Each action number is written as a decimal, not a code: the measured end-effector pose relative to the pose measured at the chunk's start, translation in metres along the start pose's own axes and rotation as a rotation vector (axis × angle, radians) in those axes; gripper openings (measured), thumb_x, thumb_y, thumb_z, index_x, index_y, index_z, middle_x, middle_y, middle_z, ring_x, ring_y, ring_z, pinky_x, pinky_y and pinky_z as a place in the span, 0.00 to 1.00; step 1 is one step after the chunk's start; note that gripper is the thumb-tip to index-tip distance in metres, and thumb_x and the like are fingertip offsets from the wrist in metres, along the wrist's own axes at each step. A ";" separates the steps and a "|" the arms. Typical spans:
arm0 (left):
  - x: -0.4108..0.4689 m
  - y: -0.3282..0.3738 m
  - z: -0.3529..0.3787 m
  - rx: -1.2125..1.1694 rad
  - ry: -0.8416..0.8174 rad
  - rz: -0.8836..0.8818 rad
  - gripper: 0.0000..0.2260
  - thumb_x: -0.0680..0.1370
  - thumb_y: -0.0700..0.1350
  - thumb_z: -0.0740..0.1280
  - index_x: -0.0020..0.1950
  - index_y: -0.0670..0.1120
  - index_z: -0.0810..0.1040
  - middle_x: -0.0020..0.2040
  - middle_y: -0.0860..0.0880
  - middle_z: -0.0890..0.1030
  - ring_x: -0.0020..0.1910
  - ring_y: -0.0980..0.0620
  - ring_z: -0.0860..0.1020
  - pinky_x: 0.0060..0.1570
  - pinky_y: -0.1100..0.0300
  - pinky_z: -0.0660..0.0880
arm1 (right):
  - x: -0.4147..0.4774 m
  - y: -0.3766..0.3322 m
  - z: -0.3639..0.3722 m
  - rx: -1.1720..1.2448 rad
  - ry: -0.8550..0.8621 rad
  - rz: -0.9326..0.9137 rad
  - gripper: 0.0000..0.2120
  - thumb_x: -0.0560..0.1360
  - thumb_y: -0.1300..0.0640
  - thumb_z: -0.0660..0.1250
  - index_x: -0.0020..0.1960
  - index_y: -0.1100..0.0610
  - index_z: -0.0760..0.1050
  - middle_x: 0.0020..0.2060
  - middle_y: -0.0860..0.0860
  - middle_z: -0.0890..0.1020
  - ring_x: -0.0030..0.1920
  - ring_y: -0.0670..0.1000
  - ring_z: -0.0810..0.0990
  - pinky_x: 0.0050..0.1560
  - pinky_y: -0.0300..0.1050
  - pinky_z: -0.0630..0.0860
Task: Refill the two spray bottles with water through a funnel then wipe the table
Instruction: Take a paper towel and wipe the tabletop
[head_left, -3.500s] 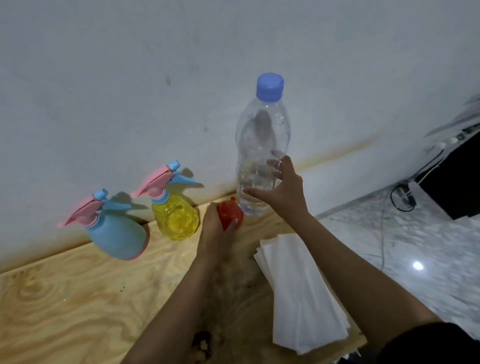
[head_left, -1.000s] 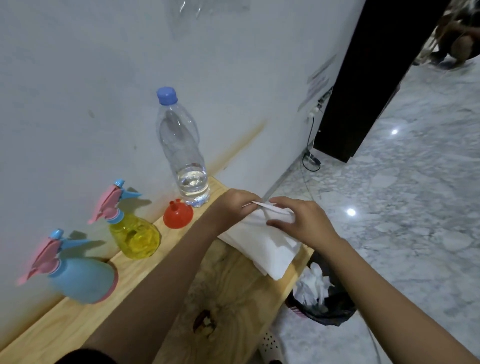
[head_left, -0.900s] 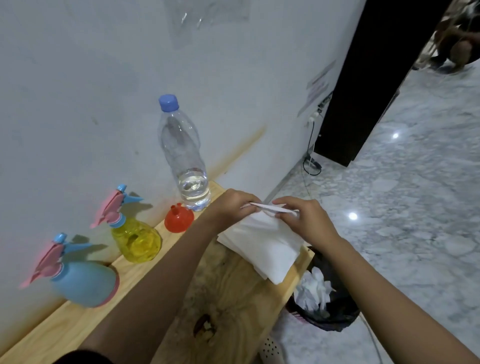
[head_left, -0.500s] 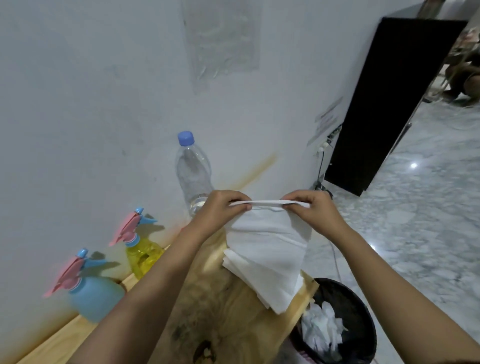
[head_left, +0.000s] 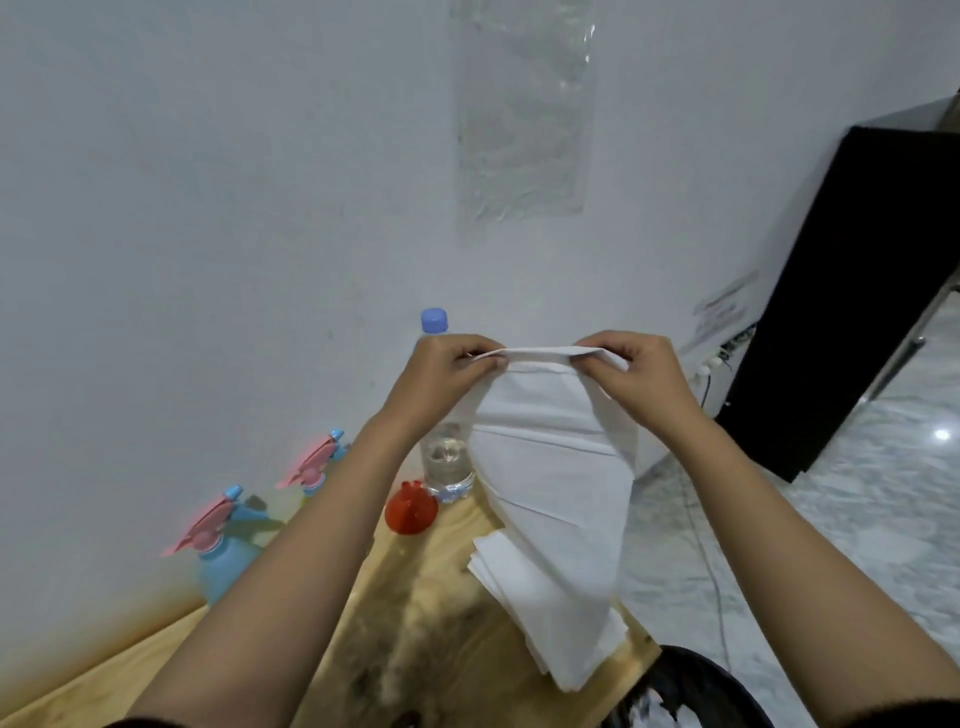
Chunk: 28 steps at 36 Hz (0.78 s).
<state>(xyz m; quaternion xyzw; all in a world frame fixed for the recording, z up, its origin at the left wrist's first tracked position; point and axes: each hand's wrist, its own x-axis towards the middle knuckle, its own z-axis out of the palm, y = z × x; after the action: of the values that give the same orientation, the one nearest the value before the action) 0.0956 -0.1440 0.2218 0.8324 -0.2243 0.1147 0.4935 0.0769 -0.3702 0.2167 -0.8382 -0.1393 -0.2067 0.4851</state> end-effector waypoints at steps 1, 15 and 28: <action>-0.001 0.000 -0.002 0.018 0.012 -0.008 0.04 0.75 0.43 0.70 0.45 0.51 0.83 0.42 0.59 0.83 0.44 0.62 0.79 0.48 0.65 0.74 | 0.001 -0.001 0.001 -0.001 -0.013 -0.009 0.14 0.72 0.61 0.70 0.38 0.41 0.79 0.35 0.32 0.82 0.41 0.36 0.80 0.44 0.28 0.71; 0.018 0.015 -0.023 0.182 0.132 -0.009 0.05 0.76 0.42 0.68 0.49 0.44 0.83 0.44 0.49 0.84 0.45 0.53 0.80 0.46 0.61 0.74 | 0.041 -0.016 0.004 -0.066 0.002 -0.043 0.06 0.72 0.57 0.68 0.43 0.47 0.82 0.40 0.42 0.83 0.45 0.45 0.81 0.47 0.45 0.75; 0.048 0.051 -0.022 0.255 0.185 0.090 0.09 0.77 0.38 0.64 0.54 0.42 0.81 0.48 0.51 0.81 0.48 0.56 0.78 0.50 0.65 0.72 | 0.068 -0.040 -0.026 -0.103 0.111 -0.080 0.09 0.72 0.61 0.66 0.43 0.48 0.81 0.40 0.44 0.82 0.45 0.47 0.80 0.47 0.46 0.76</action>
<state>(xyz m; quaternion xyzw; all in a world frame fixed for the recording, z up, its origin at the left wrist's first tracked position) 0.1132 -0.1584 0.2917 0.8633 -0.1986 0.2403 0.3968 0.1132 -0.3713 0.2913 -0.8430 -0.1346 -0.2789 0.4398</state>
